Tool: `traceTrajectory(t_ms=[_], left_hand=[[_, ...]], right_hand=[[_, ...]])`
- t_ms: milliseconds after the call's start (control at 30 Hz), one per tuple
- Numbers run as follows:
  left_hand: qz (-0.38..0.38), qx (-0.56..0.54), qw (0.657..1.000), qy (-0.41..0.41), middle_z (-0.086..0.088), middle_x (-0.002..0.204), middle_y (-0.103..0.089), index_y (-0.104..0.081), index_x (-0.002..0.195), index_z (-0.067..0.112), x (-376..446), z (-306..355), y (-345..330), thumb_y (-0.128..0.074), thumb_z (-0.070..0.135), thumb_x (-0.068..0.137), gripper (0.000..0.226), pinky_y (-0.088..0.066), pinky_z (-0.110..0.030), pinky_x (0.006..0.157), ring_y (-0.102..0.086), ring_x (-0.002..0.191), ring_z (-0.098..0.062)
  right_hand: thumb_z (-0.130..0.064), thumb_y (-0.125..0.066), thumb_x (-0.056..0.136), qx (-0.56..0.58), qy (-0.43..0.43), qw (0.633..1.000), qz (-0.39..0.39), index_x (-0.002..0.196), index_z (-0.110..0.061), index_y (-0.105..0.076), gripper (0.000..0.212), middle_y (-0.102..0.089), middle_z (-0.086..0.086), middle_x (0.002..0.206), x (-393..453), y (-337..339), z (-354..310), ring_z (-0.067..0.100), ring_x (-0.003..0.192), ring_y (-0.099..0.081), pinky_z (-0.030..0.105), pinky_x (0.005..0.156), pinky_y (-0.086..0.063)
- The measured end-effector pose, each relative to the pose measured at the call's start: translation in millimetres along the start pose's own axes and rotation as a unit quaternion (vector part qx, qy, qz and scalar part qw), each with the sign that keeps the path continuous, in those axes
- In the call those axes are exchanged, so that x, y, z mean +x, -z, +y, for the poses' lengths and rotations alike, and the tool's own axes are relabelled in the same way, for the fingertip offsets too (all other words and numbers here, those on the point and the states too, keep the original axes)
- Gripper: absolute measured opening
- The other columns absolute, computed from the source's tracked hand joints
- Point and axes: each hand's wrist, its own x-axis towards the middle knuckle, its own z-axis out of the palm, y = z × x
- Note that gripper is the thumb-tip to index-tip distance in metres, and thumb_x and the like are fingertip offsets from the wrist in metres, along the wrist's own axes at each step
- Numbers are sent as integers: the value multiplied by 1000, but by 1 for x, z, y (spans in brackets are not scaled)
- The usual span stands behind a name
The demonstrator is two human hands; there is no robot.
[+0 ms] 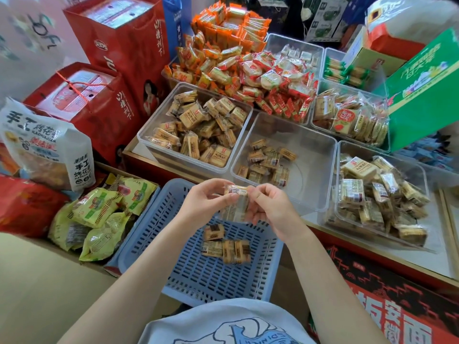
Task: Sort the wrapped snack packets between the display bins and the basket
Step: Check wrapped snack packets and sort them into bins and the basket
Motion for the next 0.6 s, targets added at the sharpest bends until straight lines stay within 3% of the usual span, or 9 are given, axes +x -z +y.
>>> traceTrajectory(t_ms=[100,167,300,467,600], left_hand=[[12,14,1000,2,0,97,-78,-75,108,19,2,2,-5,-81,36,80,33,-60,-30,82,-74,90,-15],[4,-3,1000,11,-4,98,-78,-74,110,16,4,7,-9,-82,30,81,33,-60,-30,81,-74,89,-16],[-34,-44,997,44,-3,99,-79,-72,109,15,11,16,-18,-84,31,72,41,-60,-32,82,-75,93,-17],[-14,-44,995,89,-1,90,-73,-74,100,20,32,20,-32,-77,18,90,11,-52,-33,82,-66,87,-18],[-1,-46,994,95,-5,83,-74,-72,87,9,53,27,-47,-77,18,91,10,-55,-25,72,-69,79,-15]], right_hand=[[-22,-75,90,-32,37,999,2,111,-14,-59,27,-65,15,108,4,11,-1,25,92,-71,38,73,-63],[-18,-77,88,-39,53,998,-1,104,-15,-67,18,-68,15,109,6,17,-2,29,101,-70,42,78,-63],[-8,-70,94,-20,59,997,41,94,-4,-69,4,-74,13,92,12,24,-5,28,91,-73,33,75,-62],[-13,-69,96,-73,88,991,64,92,-12,-69,4,-74,10,92,22,35,-7,24,90,-72,34,79,-63],[-18,-70,96,-71,107,988,90,88,-15,-70,8,-72,7,84,33,53,-5,22,83,-69,30,74,-61]])
